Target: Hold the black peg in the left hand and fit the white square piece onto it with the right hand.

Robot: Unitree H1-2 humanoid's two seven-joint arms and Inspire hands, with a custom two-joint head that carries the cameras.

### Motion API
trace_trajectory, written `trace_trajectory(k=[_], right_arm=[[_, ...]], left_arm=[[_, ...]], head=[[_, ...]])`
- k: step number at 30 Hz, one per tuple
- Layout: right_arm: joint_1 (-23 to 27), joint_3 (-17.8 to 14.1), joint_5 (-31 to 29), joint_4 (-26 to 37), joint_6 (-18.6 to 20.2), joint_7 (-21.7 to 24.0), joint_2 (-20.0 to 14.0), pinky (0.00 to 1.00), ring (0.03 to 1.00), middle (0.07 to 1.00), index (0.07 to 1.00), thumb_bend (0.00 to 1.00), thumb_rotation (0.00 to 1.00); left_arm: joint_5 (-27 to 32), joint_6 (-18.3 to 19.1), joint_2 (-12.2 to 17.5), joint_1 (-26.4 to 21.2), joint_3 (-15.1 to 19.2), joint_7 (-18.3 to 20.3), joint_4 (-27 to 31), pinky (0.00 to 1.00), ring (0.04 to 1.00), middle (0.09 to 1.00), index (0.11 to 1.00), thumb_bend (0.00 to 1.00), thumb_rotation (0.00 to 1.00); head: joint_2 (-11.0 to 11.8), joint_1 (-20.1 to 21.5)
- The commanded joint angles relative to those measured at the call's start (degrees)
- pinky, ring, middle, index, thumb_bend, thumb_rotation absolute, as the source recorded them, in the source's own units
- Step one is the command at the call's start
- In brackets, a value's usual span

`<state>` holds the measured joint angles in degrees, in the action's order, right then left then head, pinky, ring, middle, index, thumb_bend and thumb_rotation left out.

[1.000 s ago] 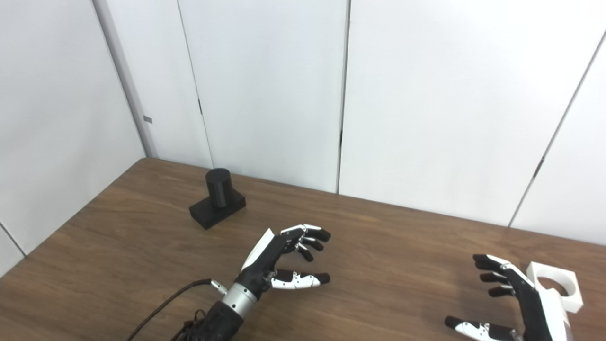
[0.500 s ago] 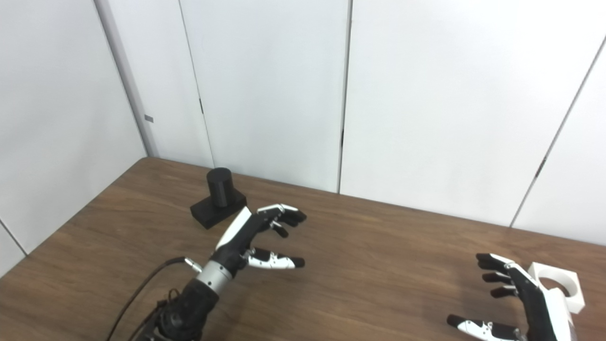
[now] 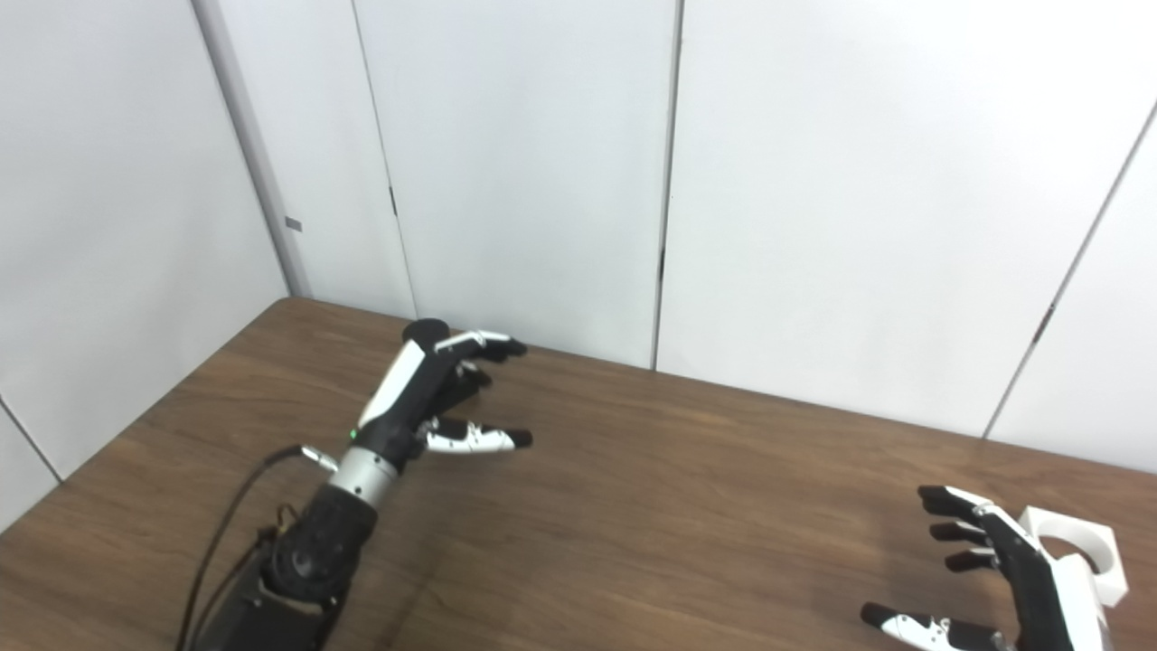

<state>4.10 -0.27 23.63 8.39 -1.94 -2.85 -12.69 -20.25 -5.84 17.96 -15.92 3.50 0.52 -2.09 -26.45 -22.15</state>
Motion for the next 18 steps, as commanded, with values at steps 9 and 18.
trace_trajectory(k=[9,18], right_arm=[[1.27,-0.79,-0.63,2.79,-0.17,0.11,-0.63,0.53,0.666,0.726,0.721,0.65,0.0],[1.26,-0.62,-0.51,3.13,-0.03,0.15,-0.68,0.54,0.667,0.724,0.721,0.65,0.0]], left_arm=[[-0.8,3.13,4.27,-5.15,4.44,-2.94,1.85,0.77,0.857,0.839,0.765,0.87,0.08],[-5.9,4.87,7.58,-7.15,3.93,-5.2,-1.21,0.83,0.935,0.921,0.792,0.89,0.14]], head=[[-0.23,-0.35],[-0.46,-0.29]])
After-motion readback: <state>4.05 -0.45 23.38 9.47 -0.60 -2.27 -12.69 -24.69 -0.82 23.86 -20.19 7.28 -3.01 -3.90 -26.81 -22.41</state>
